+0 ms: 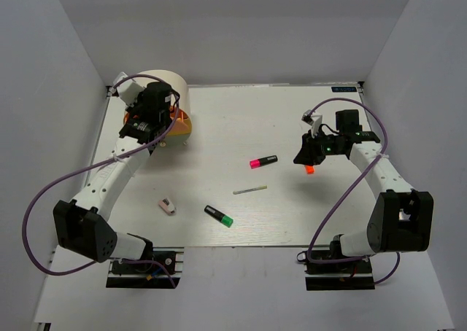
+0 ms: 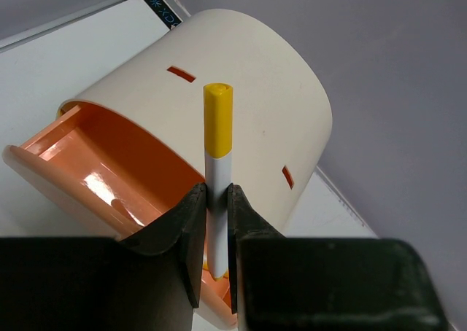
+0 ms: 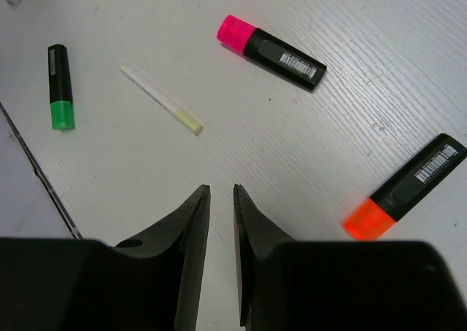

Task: Sort the stationery into containers
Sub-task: Place the pen in the drawer, then pick up the pen from the center of the board.

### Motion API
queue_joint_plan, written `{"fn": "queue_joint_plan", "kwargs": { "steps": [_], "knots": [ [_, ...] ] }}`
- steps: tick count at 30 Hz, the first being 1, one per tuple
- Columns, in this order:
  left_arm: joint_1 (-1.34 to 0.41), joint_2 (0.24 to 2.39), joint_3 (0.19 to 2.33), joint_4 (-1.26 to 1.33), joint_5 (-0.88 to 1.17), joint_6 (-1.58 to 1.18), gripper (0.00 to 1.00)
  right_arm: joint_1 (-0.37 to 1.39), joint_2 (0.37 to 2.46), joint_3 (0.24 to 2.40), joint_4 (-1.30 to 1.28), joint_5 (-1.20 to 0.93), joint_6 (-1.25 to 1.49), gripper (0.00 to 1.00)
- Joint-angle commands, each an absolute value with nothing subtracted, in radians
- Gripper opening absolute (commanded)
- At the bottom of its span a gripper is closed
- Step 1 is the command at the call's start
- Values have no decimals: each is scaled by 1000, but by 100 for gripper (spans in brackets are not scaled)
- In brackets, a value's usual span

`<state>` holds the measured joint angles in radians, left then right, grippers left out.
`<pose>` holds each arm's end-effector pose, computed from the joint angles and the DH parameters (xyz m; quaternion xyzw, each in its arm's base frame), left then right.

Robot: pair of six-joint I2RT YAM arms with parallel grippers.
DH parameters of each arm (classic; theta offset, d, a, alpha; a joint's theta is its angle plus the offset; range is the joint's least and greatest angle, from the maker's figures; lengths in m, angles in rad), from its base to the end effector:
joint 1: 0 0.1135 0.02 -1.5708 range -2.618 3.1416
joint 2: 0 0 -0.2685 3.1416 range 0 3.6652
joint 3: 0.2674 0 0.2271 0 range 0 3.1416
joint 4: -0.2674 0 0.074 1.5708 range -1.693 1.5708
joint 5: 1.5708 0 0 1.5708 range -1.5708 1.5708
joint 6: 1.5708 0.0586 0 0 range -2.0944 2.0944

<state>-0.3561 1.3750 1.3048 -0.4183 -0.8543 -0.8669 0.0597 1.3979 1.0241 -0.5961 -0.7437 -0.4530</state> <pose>0.2870 -0.0596 0.3686 -0.4036 0.7009 0.0216 0.5877 0.2630 0.0555 0.2573 -0.3297 0.8336 0.2865 0.3382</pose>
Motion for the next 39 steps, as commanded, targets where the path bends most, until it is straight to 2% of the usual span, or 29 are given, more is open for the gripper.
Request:
{"fn": "queue_joint_plan", "kwargs": {
  "steps": [1,3,7,10,14,21,25,29,30,33,39],
  "knots": [
    [-353,1379,1347,-419,-882,-882,7,54,1382,1016,-581,-767,-454,26],
    [-353,1379,1338,-431,-882,-891,11,51,1381,1012,-581,-764,-454,26],
    [-353,1352,1312,-422,-873,-891,32,52,1382,1012,-578,-764,-456,26],
    [-353,1351,1312,-422,-873,-891,44,52,1388,1014,-578,-769,-456,26],
    [-353,1342,1312,-431,-873,-891,54,52,1391,1020,-578,-773,-454,26],
    [-353,1342,1312,-417,-864,-891,57,49,1385,1017,-584,-772,-463,26],
    [-353,1342,1353,-377,-825,-803,62,55,1387,1022,-621,-807,-551,33],
    [-353,1318,1385,-318,-648,-661,79,71,1391,1031,-695,-913,-801,50],
    [-353,1306,1385,-308,-614,-643,89,80,1393,1043,-734,-948,-898,61],
    [-353,1238,1350,-298,-453,-533,98,115,1416,1064,-831,-985,-1101,71],
    [-353,1102,1211,-441,-218,-433,99,270,1471,1048,-815,-922,-1219,76]
  ]
}}
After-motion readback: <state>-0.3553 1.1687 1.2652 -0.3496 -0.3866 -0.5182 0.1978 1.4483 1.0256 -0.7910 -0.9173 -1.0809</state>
